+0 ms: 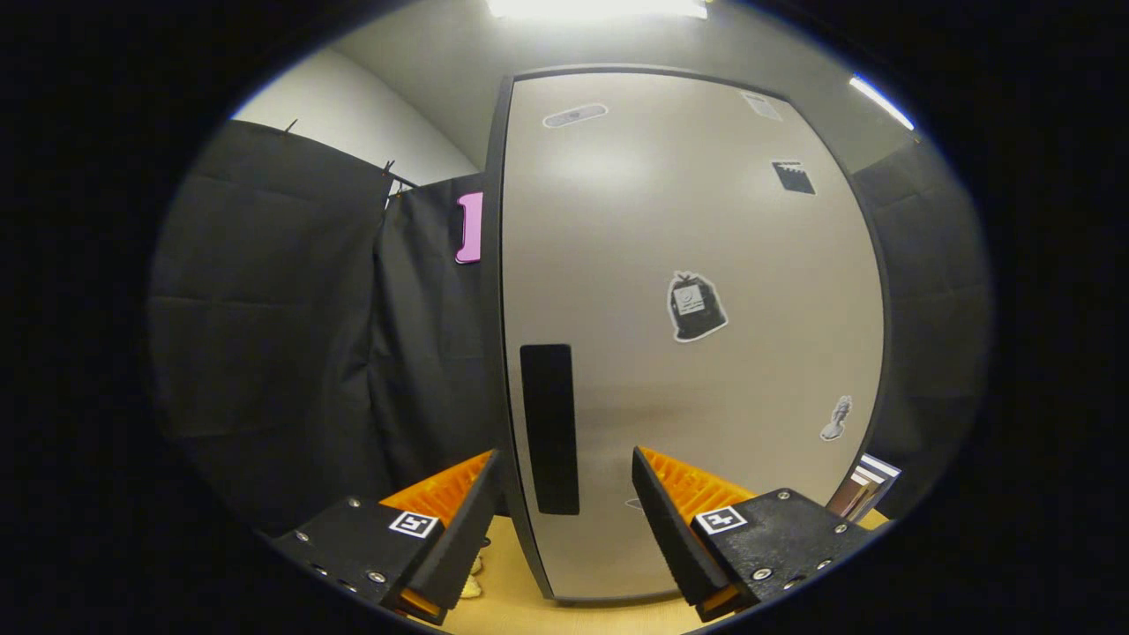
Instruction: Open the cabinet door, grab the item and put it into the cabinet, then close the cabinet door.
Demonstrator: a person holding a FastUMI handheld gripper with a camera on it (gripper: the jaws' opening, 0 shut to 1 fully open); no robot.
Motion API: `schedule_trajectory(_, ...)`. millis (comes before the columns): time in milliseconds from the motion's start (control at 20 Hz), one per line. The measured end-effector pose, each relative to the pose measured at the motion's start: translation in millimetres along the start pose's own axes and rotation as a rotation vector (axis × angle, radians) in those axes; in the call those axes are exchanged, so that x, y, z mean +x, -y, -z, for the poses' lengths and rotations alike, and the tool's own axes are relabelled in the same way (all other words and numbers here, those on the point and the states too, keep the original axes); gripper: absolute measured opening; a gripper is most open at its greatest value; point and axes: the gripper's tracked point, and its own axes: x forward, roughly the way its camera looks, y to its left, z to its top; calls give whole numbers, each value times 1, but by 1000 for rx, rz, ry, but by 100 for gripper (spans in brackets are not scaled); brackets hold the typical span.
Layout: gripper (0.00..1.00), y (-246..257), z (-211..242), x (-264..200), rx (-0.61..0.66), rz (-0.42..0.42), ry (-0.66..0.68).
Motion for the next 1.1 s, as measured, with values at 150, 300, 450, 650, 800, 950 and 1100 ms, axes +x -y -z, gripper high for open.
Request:
schedule_trajectory(150,80,-4,24,23,5,10,-72)
schedule_trajectory(300,59,0,33,30,16,15,-97)
schedule_trajectory(450,33,0,34,31,-6,9,-99)
schedule_trajectory(650,28,0,36,23,-23,-22,-111)
schedule_trajectory(800,28,-4,32,2,-20,-55,-115)
schedule_trajectory(950,28,-6,30,-26,-22,-82,-103)
schedule_trajectory(1100,28,-4,28,-40,-7,-119,-88)
